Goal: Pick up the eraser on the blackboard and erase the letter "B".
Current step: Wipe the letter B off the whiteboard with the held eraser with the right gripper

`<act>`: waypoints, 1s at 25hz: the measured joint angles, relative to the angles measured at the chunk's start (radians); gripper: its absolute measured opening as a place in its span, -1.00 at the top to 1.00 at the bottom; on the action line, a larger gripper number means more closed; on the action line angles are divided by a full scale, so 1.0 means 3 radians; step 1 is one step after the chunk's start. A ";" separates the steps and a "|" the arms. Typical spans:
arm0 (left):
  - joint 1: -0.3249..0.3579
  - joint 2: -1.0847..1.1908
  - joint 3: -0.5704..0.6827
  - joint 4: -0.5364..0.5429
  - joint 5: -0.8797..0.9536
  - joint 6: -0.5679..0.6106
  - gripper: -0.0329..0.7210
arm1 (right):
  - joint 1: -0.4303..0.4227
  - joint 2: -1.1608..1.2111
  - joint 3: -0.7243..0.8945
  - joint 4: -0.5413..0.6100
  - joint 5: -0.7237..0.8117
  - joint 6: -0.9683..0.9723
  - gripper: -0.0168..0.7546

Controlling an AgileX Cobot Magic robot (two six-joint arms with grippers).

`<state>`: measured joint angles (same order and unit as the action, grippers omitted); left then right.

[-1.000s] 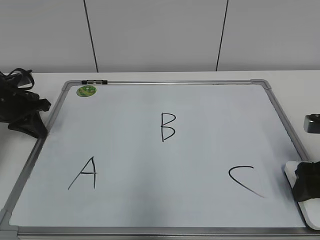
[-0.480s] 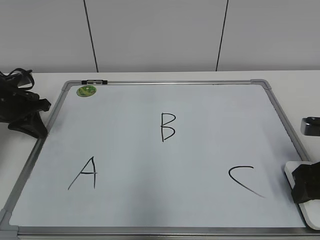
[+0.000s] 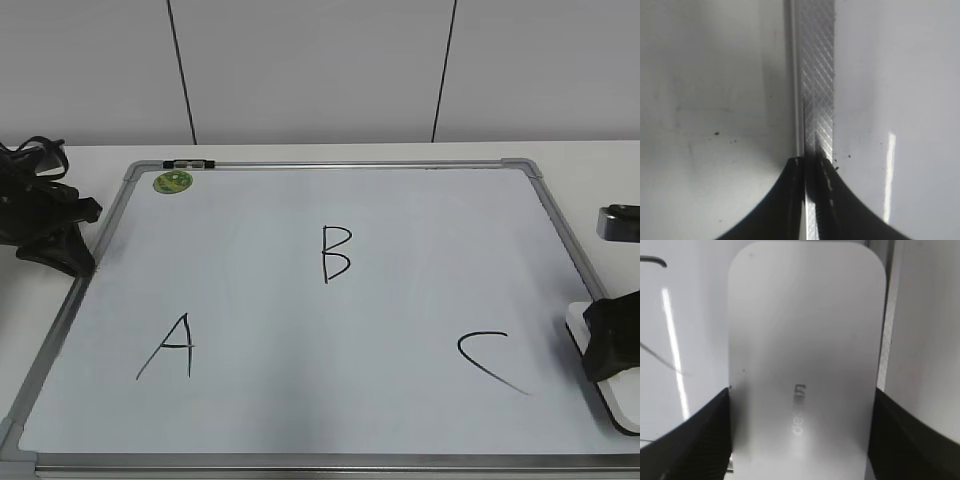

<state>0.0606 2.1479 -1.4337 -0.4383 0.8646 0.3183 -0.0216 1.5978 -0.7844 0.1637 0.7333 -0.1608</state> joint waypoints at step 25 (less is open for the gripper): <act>0.0006 0.0000 0.0000 -0.0006 0.0008 0.0000 0.83 | 0.1162 0.0894 -0.2395 -0.0030 0.1071 -0.0061 -0.45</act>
<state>0.0623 2.1479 -1.4337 -0.4402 0.8669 0.3183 0.3269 1.8659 -1.5028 0.1547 1.0545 -0.1790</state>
